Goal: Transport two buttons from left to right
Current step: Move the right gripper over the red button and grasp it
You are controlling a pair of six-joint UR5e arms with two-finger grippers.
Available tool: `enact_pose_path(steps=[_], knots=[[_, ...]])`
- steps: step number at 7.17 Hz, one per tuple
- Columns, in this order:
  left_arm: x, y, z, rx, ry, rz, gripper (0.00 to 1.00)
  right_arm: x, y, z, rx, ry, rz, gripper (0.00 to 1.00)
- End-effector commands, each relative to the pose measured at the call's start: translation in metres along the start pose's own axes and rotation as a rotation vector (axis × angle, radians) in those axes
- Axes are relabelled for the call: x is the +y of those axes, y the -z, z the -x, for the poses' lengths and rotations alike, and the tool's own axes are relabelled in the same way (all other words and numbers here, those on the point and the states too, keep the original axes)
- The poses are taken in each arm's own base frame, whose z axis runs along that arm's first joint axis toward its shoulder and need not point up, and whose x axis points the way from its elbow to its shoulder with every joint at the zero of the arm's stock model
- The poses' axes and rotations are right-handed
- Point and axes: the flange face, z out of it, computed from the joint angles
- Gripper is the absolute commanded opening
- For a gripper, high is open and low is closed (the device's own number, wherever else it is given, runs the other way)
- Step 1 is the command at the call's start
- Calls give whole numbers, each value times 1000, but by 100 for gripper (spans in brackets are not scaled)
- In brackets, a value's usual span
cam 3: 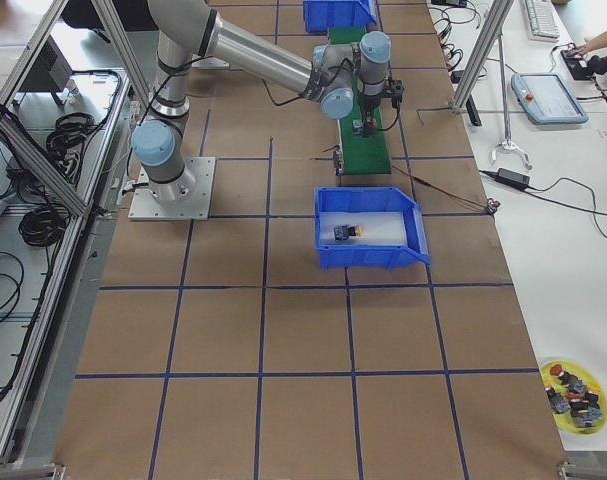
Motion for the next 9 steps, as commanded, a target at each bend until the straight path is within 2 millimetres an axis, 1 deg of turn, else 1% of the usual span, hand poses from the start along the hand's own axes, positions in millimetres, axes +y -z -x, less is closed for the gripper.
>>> enact_pose_path(steps=[1, 2, 3, 4, 5, 6, 7, 8, 9], knots=[[0, 0, 0, 0, 0, 1, 99, -3, -17, -2, -1, -2, 24, 99], [0, 0, 0, 1, 0, -1, 100, -5, -25, -3, 0, -4, 35, 99], [0, 0, 0, 1, 0, -1, 99, -4, -27, -3, 2, -3, 39, 94], [0, 0, 0, 1, 0, 1, 99, -3, -29, -5, 19, 1, 46, 76], [0, 0, 0, 1, 0, -1, 100, -4, -31, -6, 27, 5, 50, 63], [0, 0, 0, 0, 0, -1, 99, -4, -32, -8, 38, 7, 51, 52], [0, 0, 0, 1, 0, -1, 99, -5, -27, -9, 63, 11, 46, 32], [0, 0, 0, 1, 0, -1, 100, -7, -14, -10, 73, 13, 30, 10], [0, 1, 0, 1, 0, -2, 99, -12, 22, -7, 72, 24, -21, 9]])
